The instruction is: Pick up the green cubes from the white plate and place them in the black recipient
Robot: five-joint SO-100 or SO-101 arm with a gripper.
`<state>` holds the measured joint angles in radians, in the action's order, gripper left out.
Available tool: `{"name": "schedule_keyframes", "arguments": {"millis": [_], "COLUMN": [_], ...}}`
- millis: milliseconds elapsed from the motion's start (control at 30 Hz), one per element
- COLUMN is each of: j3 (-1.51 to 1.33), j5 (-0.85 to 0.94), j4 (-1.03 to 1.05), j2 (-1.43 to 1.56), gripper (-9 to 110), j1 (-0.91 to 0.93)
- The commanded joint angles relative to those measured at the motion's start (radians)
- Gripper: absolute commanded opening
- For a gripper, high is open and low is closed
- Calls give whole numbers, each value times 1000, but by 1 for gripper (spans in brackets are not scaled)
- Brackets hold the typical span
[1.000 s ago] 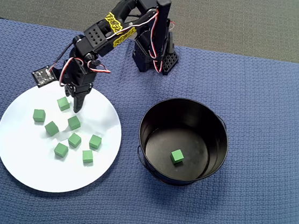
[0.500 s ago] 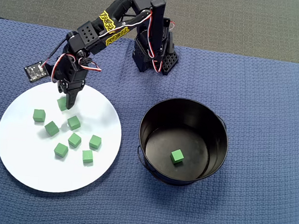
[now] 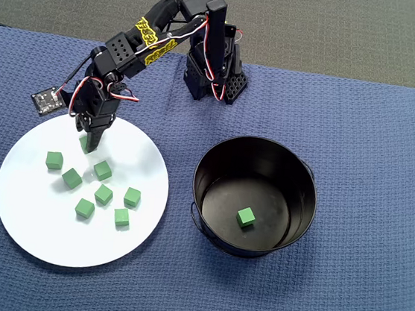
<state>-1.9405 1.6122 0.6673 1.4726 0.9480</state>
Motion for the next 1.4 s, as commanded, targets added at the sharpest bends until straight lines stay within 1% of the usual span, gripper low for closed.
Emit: {"name": "schedule_keyframes", "arguments": {"millis": [0, 333, 467, 667, 767, 900, 967, 1100, 1233, 1367], "j3": [21, -9, -18, -44, -44, -54, -48, 25, 48, 91], "j5": [12, 9, 6, -17, -103, -255, -342, -465, -612, -816], "j4": [-32, -57, -64, -109, -104, -25, 49, 273, 393, 512], "j2": [3, 5, 8, 14, 55, 190, 275, 426, 583, 701], "gripper": [12, 6, 0, 0, 0, 0, 0, 0, 0, 0], "j1": [-5, -8, -8, -9, -20, -52, -74, -127, -245, -407]}}
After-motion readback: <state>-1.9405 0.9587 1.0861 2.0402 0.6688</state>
